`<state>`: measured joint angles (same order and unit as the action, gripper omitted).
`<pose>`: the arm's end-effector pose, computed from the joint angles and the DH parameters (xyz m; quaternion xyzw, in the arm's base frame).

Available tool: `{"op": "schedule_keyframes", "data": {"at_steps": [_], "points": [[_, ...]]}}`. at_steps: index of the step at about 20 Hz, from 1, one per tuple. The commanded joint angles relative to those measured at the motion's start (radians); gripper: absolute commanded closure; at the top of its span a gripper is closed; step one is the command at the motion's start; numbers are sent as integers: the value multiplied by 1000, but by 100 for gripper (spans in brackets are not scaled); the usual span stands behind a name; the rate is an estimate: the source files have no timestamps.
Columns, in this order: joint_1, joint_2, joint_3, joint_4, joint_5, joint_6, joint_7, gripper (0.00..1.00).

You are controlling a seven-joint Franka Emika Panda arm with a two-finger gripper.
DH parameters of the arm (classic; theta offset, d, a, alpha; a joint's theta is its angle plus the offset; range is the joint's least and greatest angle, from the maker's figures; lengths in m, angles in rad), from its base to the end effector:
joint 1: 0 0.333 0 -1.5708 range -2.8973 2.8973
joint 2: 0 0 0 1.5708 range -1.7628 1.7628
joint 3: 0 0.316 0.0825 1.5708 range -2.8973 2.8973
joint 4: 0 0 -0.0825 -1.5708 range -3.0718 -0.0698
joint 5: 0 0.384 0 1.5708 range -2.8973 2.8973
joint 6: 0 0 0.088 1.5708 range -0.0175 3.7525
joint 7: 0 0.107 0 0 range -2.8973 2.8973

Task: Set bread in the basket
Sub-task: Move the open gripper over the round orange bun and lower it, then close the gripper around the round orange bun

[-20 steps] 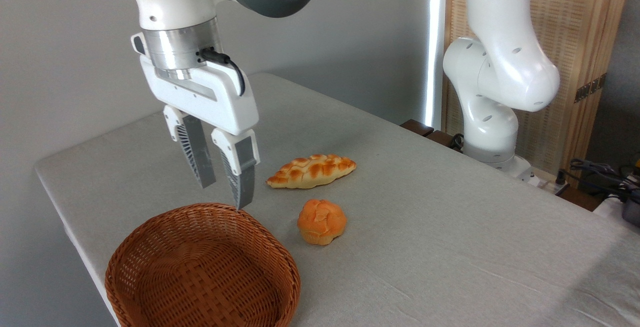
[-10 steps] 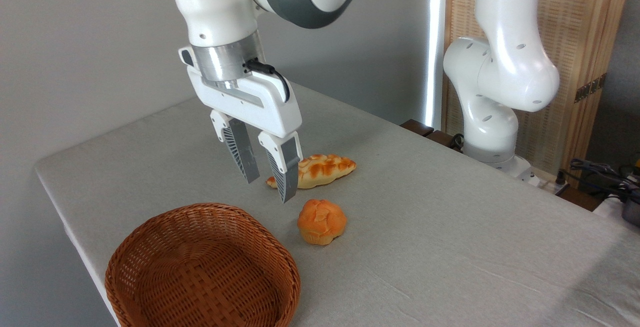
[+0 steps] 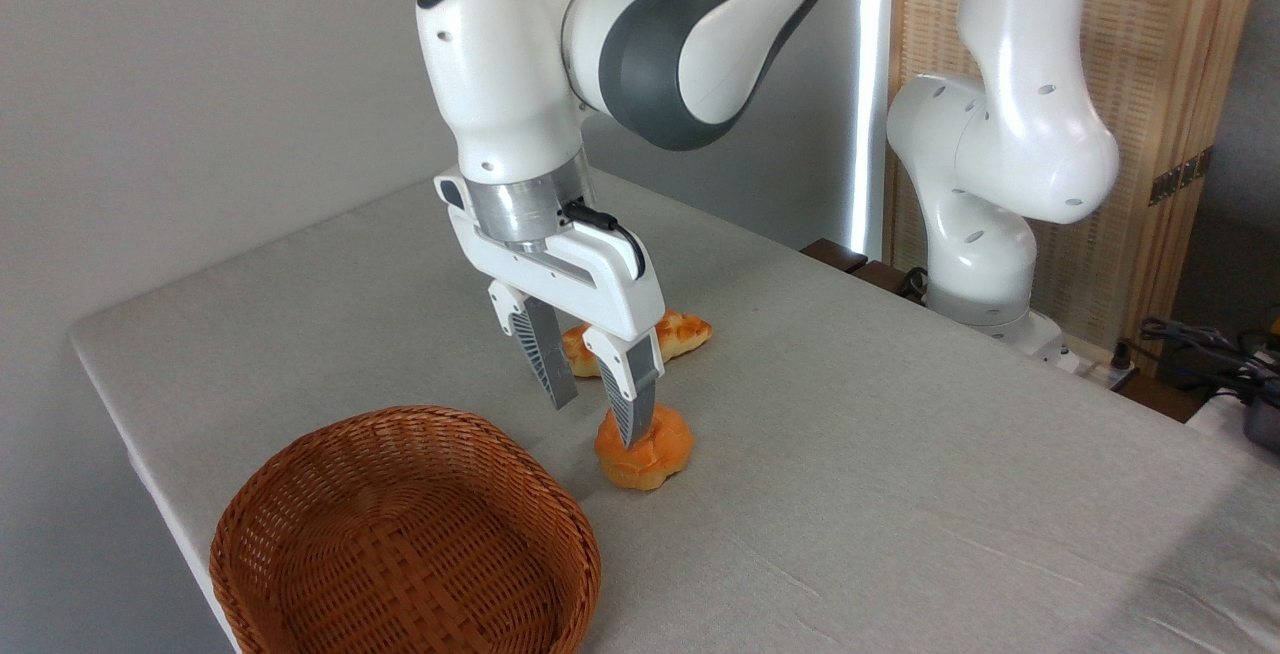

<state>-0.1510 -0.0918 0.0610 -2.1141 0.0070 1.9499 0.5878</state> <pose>0.5128 -0.0453 0.4487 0.9420 -0.3338 -0.0353 0.0085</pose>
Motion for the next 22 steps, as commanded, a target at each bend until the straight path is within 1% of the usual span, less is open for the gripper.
{"op": "schedule_keyframes", "data": {"at_steps": [1, 9, 11, 22], "points": [[-9, -29, 13, -38, 1, 21, 10, 0], [1, -26, 28, -47, 5, 11, 21, 0], [1, -26, 45, -47, 7, 9, 24, 0], [-4, -14, 45, -76, 7, 9, 69, 0]]}}
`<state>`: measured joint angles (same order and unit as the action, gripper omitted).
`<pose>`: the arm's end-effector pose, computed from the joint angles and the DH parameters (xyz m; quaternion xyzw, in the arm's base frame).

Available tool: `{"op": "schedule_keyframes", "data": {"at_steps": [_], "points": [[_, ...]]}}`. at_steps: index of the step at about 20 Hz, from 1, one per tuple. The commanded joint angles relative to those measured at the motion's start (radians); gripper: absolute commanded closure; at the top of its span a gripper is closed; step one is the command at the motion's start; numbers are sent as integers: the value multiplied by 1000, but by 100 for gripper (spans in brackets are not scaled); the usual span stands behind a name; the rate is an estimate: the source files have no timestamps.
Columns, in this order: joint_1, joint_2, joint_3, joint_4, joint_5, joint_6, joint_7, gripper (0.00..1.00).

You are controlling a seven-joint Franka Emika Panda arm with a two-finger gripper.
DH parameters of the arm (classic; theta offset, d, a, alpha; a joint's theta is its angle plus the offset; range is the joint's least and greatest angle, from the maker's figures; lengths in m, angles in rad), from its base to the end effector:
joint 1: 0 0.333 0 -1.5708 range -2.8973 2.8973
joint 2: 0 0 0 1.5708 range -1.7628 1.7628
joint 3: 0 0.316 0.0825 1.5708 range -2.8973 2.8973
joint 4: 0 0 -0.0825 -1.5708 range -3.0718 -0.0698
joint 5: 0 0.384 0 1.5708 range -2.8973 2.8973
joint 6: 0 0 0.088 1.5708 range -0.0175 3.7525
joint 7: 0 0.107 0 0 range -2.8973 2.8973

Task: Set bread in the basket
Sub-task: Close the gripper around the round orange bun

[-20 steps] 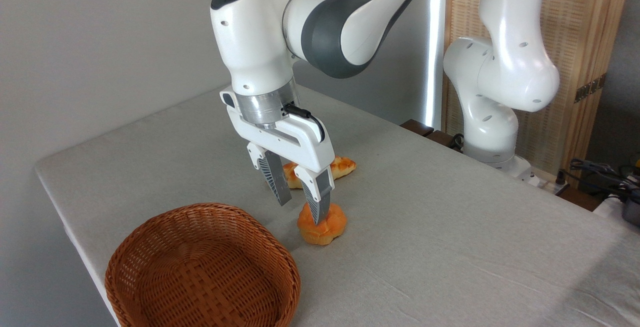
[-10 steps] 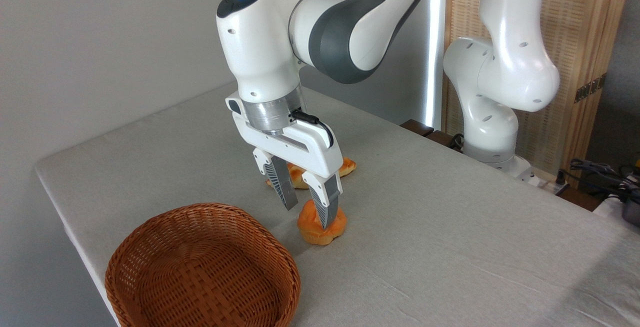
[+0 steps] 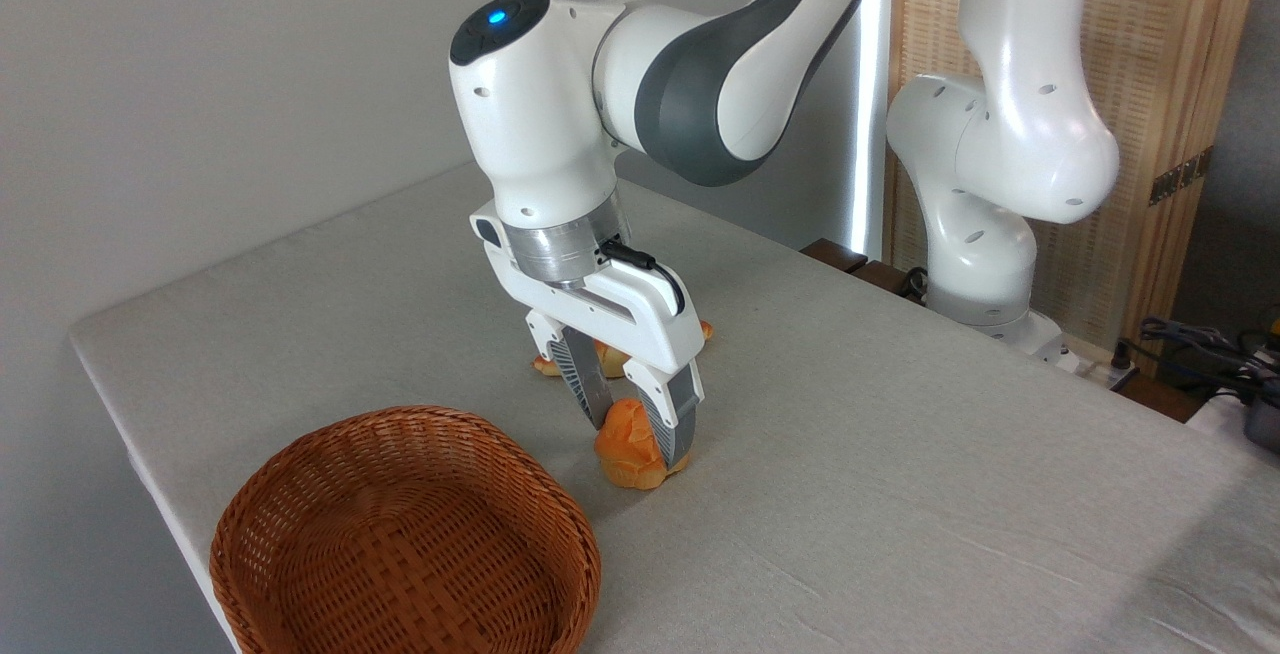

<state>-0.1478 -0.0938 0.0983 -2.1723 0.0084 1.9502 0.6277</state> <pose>0.5013 -0.0237 0.4231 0.9405 -0.3337 -0.0614 0.0191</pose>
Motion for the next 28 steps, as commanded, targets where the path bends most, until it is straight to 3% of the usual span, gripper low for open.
{"op": "schedule_keyframes", "data": {"at_steps": [1, 12, 13, 16, 18, 28], "points": [[-9, -12, 8, -24, 5, 9, 29, 0], [-13, 19, -6, -38, 5, 18, 43, 1], [-15, 19, -6, -38, 5, 19, 44, 6], [-15, 17, -6, -37, 7, 19, 95, 44], [-15, 17, -6, -34, 5, 19, 96, 53], [-15, 17, -6, -32, 5, 10, 96, 52]]}}
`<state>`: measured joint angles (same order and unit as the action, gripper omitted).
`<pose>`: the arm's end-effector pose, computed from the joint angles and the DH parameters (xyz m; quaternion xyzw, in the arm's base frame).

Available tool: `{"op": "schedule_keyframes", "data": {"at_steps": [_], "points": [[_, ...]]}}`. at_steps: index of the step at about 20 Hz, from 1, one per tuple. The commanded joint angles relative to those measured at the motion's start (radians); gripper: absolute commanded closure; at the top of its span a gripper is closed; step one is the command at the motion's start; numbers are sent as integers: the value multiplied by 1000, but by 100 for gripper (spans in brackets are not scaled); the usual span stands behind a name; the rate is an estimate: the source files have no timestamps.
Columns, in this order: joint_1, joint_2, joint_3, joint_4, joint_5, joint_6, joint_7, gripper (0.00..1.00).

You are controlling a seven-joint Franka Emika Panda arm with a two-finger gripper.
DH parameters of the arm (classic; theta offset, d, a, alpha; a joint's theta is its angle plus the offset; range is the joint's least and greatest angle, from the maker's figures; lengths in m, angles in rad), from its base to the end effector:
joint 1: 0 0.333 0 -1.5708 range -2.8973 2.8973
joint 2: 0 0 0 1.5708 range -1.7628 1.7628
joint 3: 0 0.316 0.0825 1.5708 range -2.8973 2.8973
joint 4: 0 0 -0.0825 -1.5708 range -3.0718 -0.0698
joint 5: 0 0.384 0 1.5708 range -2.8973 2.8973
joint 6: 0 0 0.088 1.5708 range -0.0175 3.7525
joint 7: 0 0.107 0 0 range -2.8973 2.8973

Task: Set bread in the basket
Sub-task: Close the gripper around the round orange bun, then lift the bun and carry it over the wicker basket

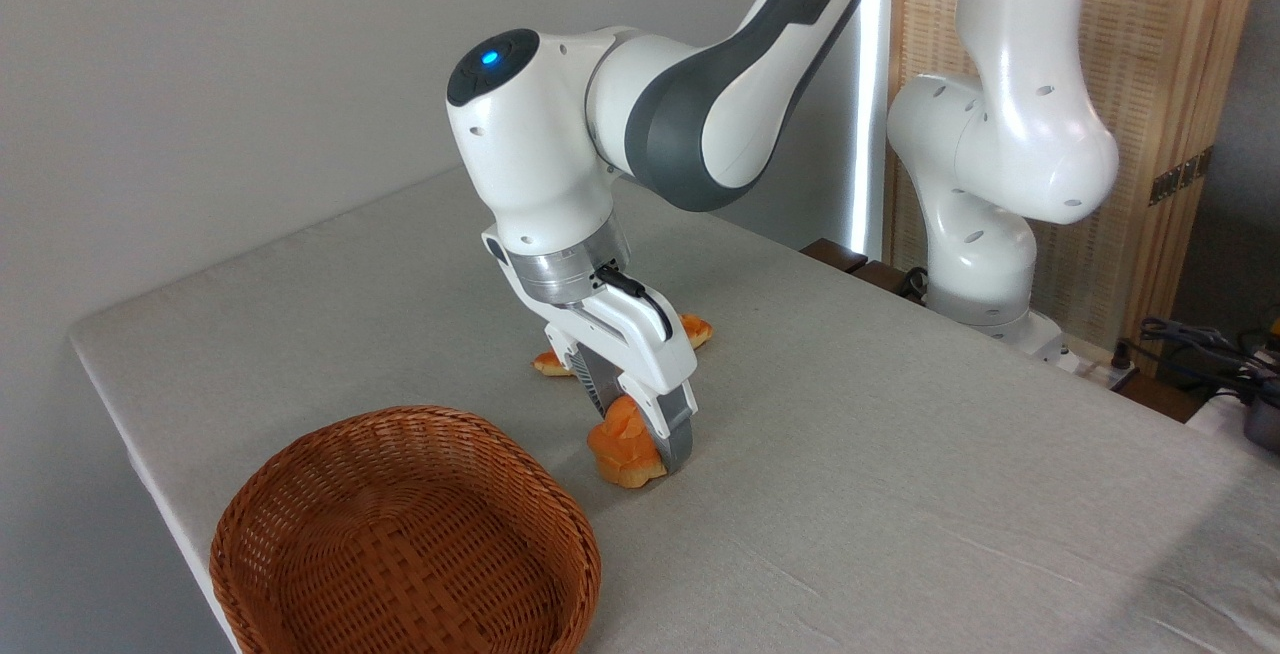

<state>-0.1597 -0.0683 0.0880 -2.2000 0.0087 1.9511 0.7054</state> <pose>0.4959 -0.0347 0.3983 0.9208 -0.3795 -0.0861 0.0273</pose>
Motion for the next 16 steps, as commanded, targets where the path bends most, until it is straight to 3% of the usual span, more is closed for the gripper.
{"op": "schedule_keyframes", "data": {"at_steps": [1, 9, 16], "points": [[-3, -10, 4, -4, 5, 9, 20, 52], [-3, -21, 6, 2, 5, 2, 20, 50], [6, -33, 16, 120, -2, -64, 45, 49]]}}
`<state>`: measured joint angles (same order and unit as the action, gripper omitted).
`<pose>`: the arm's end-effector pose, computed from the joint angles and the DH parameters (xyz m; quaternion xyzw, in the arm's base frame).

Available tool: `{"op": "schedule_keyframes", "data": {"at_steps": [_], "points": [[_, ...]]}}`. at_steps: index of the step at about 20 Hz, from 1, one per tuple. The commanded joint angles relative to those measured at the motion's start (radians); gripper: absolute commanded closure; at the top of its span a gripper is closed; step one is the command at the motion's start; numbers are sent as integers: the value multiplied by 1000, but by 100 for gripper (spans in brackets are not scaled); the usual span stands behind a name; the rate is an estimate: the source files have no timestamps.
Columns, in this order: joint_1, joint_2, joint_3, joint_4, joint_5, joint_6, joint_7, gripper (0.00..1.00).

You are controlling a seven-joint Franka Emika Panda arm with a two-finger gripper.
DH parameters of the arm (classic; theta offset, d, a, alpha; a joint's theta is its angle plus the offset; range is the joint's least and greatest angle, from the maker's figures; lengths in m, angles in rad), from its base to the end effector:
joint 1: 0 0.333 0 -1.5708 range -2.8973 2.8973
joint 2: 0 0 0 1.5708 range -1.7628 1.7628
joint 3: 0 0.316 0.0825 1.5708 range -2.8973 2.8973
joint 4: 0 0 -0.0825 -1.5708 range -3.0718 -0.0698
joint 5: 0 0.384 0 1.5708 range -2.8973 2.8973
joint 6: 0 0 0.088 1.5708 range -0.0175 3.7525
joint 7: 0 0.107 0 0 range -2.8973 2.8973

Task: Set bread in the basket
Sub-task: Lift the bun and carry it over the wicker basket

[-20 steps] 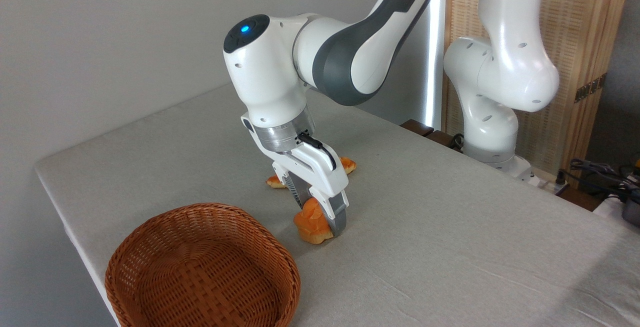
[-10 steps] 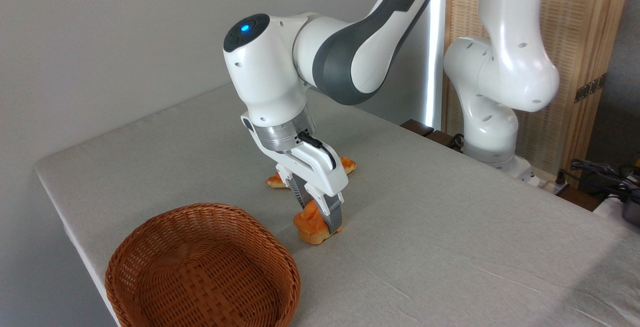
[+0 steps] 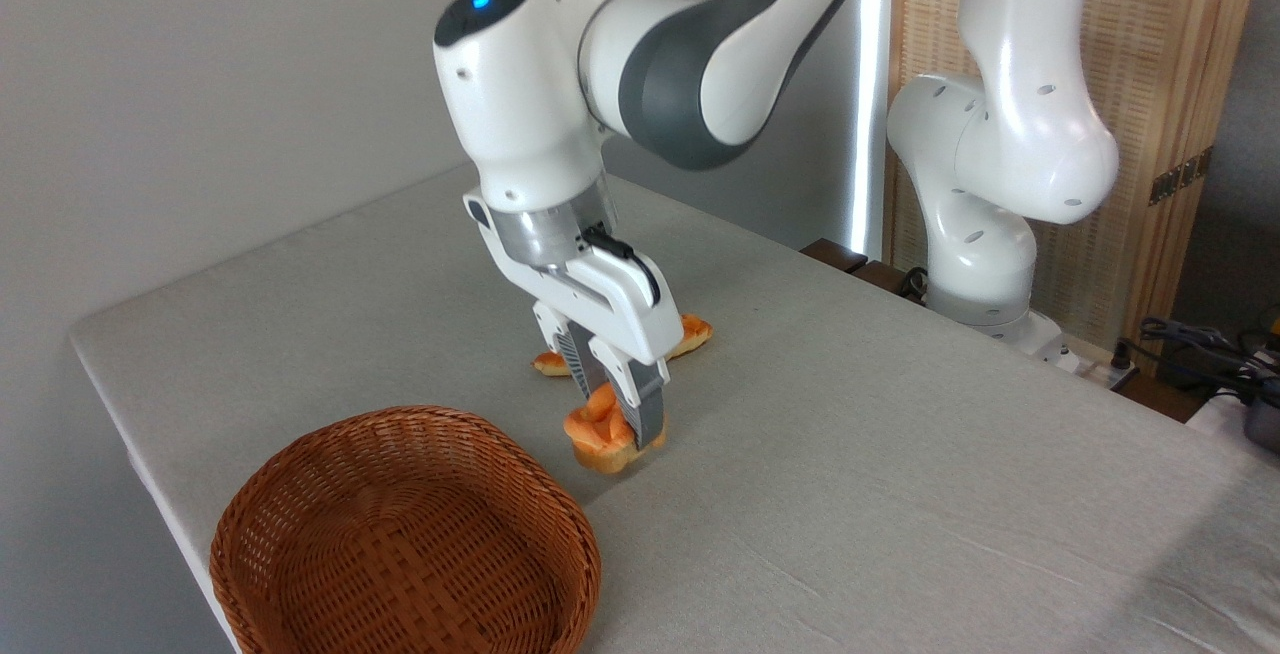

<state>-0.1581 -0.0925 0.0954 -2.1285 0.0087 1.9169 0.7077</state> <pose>0.5070 -0.0305 0.4398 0.9242 -0.3771 -0.0565 0.0193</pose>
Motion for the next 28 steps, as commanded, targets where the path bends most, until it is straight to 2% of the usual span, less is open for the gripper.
{"op": "schedule_keyframes", "data": {"at_steps": [1, 4, 6, 8, 9, 13, 15, 17, 21, 28], "points": [[5, -9, 10, 68, -7, -30, 50, 49], [6, -4, 10, 120, -38, -9, 53, 48], [6, 3, 10, 142, -53, 45, 53, 49], [6, 8, 9, 151, -53, 105, 53, 47], [6, 13, 9, 151, -53, 143, 53, 40], [6, 42, 1, 150, -52, 282, 55, 39], [3, 62, -2, 150, -52, 358, 52, 11], [-1, 69, -3, 148, -50, 398, 52, 2], [-1, 83, -2, 148, -47, 435, 52, 0], [-1, 82, -3, 148, -53, 433, 46, 0]]}}
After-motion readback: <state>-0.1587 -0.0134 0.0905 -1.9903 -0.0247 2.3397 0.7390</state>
